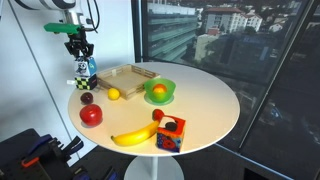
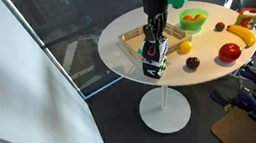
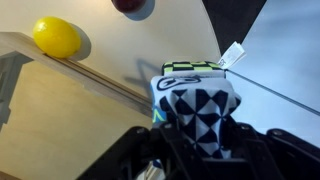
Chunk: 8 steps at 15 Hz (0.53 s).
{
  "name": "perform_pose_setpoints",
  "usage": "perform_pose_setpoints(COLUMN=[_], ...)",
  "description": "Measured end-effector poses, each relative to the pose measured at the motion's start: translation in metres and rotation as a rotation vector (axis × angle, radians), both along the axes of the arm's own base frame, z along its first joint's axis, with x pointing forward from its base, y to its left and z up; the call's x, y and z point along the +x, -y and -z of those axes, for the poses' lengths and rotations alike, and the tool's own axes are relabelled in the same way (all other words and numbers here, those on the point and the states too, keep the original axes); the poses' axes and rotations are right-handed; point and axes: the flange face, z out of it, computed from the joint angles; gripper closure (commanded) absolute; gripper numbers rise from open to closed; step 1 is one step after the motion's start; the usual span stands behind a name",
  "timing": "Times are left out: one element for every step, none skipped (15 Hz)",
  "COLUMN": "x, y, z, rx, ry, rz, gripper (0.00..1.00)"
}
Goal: Put one square plush toy in the box
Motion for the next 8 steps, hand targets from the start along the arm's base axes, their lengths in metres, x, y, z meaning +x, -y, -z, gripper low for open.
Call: perform_pose_setpoints(x=[0.003,0.007,0.011,0.015,0.019,0.023,0.027,0.03], y=[0.003,0.007,0.012,0.017,0.022,0.027,0.032,0.038], z=[-0.003,-0.005,-0.007,-0.009,-0.011,-0.013,-0.015,-0.016], rx=[0.003,0.005,0.006,0.008,0.009,0.01,0.011,0.012], ry=[0.005,0.01,0.014,0.019,0.023,0.028,0.031,0.035], rz=[0.008,0.017,0.028,0.039,0.051,0.063,0.075,0.088], gripper=[0.88,0.91,0.89,0.91,0.92,0.91,0.92,0.91])
